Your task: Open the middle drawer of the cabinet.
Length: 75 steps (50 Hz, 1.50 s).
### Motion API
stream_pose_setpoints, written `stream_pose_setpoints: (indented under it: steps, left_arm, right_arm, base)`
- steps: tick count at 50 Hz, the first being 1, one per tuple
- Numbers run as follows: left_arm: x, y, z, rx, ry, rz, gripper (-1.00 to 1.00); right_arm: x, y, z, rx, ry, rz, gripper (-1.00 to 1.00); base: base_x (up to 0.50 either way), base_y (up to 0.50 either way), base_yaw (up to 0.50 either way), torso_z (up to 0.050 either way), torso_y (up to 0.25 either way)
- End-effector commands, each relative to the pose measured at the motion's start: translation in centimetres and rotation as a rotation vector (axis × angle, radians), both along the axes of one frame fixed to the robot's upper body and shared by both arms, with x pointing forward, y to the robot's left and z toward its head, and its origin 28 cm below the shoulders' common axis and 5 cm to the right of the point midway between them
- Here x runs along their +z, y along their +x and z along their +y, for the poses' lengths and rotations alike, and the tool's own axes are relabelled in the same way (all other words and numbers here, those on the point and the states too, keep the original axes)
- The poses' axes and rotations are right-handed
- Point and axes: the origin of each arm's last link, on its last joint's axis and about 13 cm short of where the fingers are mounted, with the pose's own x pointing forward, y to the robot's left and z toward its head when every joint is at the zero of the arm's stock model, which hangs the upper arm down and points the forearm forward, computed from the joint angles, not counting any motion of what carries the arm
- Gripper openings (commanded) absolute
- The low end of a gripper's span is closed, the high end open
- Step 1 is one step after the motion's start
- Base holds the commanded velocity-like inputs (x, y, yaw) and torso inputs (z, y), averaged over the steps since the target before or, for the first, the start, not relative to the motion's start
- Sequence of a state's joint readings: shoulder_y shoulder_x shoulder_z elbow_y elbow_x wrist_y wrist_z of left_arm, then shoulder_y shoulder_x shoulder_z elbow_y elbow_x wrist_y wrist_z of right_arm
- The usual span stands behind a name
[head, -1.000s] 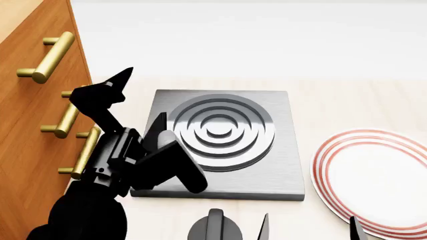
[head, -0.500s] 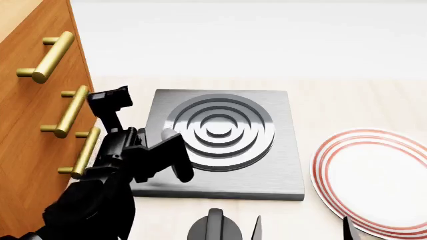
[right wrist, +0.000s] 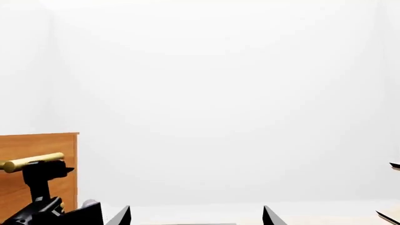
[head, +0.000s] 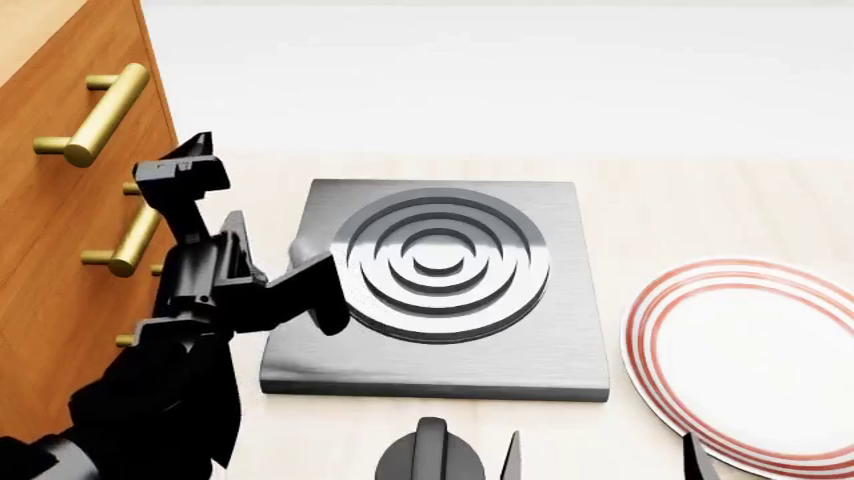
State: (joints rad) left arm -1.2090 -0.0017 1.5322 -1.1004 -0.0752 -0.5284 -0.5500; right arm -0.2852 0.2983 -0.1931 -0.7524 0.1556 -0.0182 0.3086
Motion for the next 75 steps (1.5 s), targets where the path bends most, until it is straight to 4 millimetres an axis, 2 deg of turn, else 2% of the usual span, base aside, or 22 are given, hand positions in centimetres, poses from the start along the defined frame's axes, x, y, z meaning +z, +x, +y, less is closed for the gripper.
stream_pose_setpoints:
  steps: [1, 8, 16, 36, 60, 75]
  left_arm:
    - [-0.9, -0.1, 0.3, -0.007, -0.024, -0.026, 1.00]
    - [-1.8, -0.2, 0.0, -0.073, -0.072, -0.011, 1.00]
    - [-2.0, 0.0, 0.2, -0.126, -0.065, -0.045, 1.00]
    - [-2.1, 0.0, 2.1, -0.017, -0.036, -0.035, 1.00]
    - [-1.9, -0.3, 2.4, 0.119, -0.096, 0.028, 1.00]
    - [-2.4, -0.9, 2.7, 0.172, -0.033, 0.080, 1.00]
  right_arm:
    - [-0.1, 0.1, 0.0, 0.001, -0.001, 0.001, 1.00]
    - [-0.1, 0.0, 0.1, 0.002, -0.003, 0.002, 1.00]
    - [-0.1, 0.0, 0.1, 0.002, -0.004, 0.002, 1.00]
    - [-0.1, 0.0, 0.1, 0.003, -0.005, 0.003, 1.00]
    - [0.0, 0.0, 0.1, 0.001, -0.003, 0.002, 1.00]
    - [0.0, 0.0, 0.1, 0.000, -0.004, 0.003, 1.00]
  base:
    - [0.00, 0.00, 0.00, 0.000, 0.000]
    - [0.00, 0.00, 0.00, 0.000, 0.000]
    - [0.00, 0.00, 0.00, 0.000, 0.000]
    - [0.00, 0.00, 0.00, 0.000, 0.000]
    - [0.00, 0.00, 0.00, 0.000, 0.000]
    - [0.00, 0.00, 0.00, 0.000, 0.000]
